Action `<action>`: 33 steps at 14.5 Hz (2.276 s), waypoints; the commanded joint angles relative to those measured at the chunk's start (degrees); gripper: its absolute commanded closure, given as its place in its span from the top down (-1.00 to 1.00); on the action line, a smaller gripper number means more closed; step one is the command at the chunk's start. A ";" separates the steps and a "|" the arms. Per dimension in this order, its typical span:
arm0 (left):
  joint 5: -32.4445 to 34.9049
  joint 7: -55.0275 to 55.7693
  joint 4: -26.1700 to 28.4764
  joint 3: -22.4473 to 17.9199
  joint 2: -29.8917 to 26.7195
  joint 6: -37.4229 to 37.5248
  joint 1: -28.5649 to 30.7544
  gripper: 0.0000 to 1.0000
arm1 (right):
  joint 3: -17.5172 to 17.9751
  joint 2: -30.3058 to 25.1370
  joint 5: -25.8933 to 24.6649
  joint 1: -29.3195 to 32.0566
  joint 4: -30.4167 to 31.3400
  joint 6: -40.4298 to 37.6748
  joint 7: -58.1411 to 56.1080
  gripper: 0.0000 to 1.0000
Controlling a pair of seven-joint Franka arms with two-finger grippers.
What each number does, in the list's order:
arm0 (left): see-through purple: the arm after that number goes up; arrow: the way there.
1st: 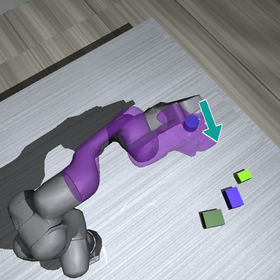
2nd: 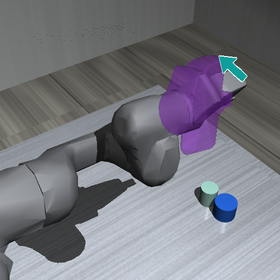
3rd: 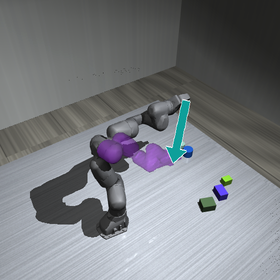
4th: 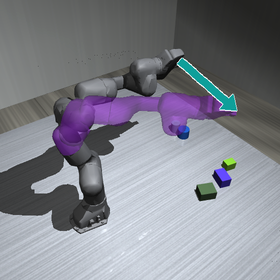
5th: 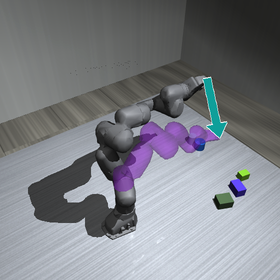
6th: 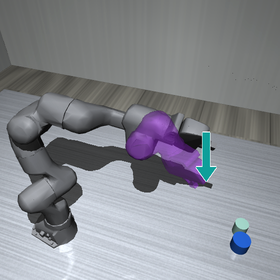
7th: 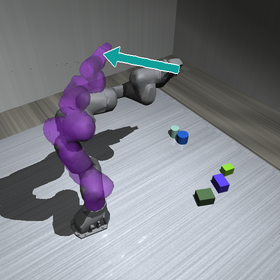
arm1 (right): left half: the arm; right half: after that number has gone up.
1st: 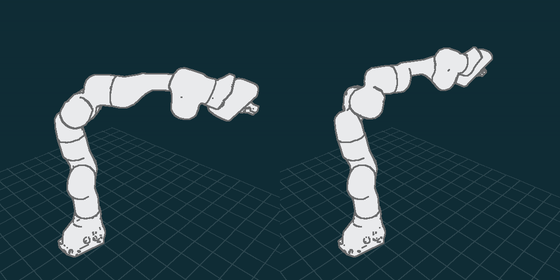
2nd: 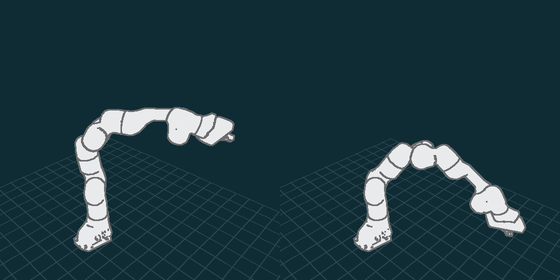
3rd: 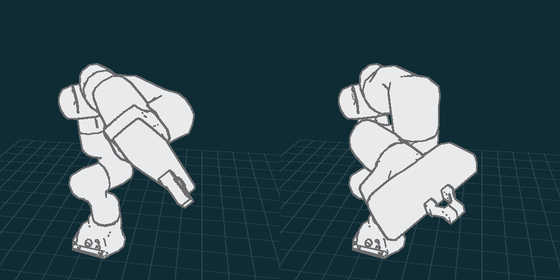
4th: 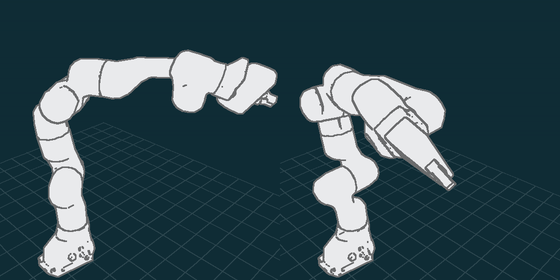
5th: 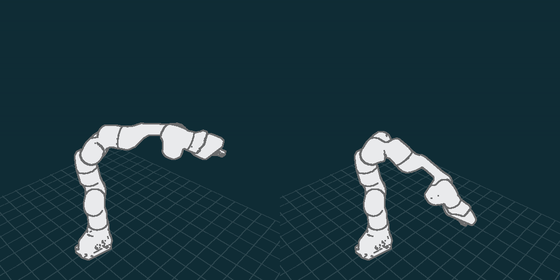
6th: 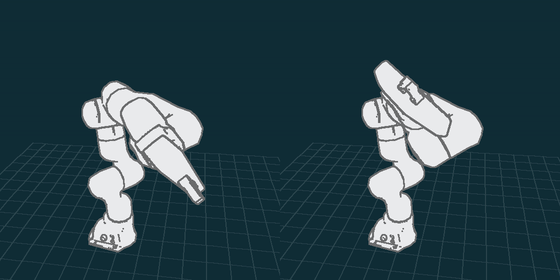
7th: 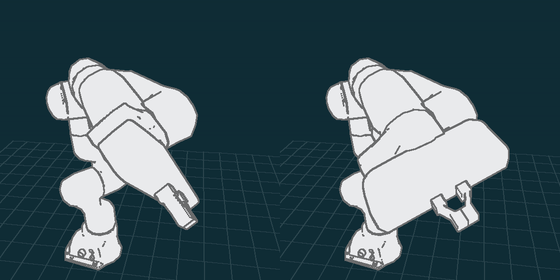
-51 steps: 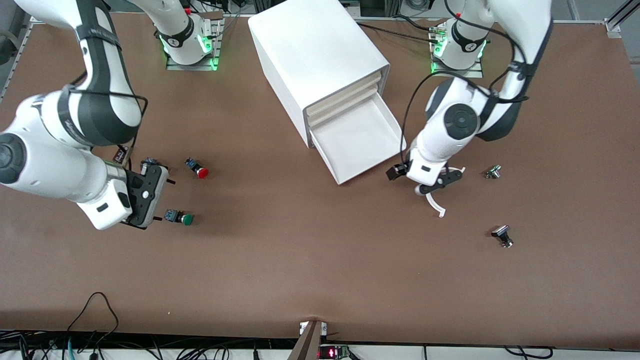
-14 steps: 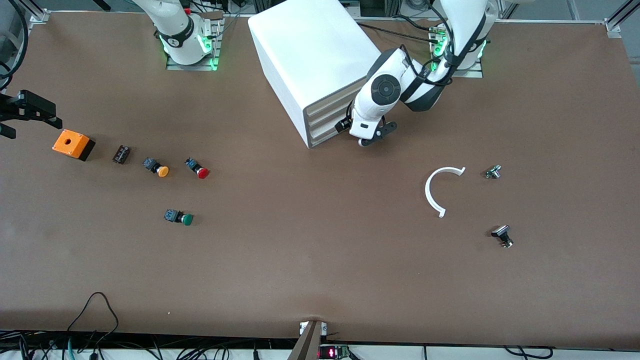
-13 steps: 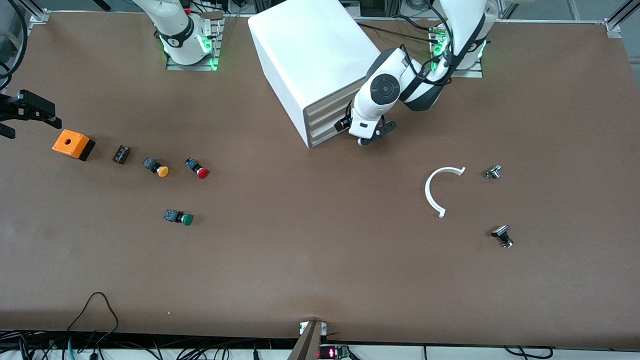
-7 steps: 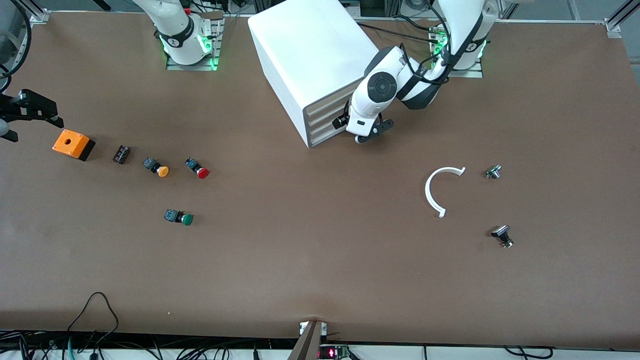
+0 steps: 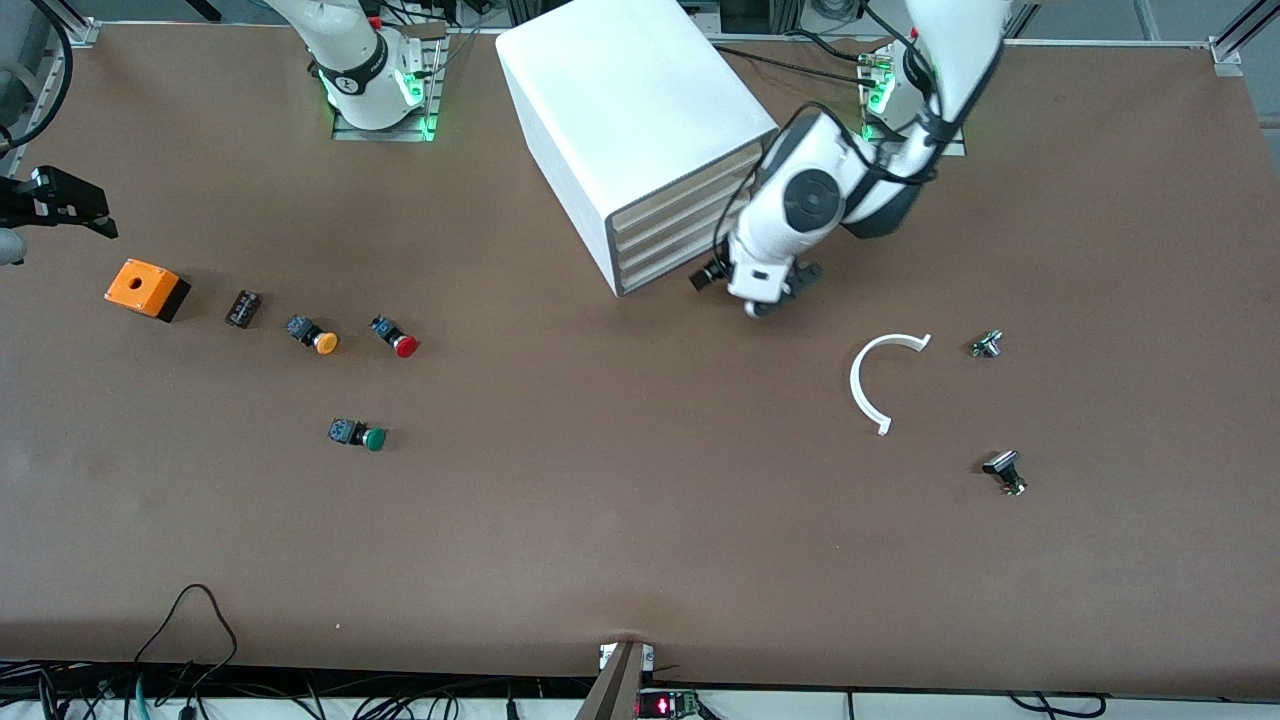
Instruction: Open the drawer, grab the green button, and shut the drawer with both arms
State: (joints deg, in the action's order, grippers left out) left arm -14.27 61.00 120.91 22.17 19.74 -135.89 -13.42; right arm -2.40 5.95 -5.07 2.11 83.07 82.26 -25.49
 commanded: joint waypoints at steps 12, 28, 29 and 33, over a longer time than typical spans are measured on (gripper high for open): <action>16.84 -42.50 -15.97 -7.49 -22.35 38.39 13.93 1.00 | -2.08 -12.09 3.05 0.18 12.62 7.73 -0.71 1.00; 15.94 -56.52 -23.35 -16.90 -23.34 43.17 15.18 1.00 | -2.00 -10.35 3.05 -0.17 11.58 5.46 0.35 1.00; 16.03 -57.39 -23.44 -17.16 -23.34 41.34 15.35 1.00 | -2.00 -10.09 3.13 -0.17 11.58 5.37 0.35 1.00; 16.12 -58.71 -25.11 -17.60 -22.20 40.44 15.70 1.00 | -1.91 -9.91 3.13 -0.70 10.71 5.20 0.09 1.00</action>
State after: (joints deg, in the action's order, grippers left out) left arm 1.76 3.88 98.51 4.55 -4.46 -95.52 1.69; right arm -4.44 -3.78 -2.70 1.98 94.18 87.75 -26.15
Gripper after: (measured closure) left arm 0.000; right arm 0.000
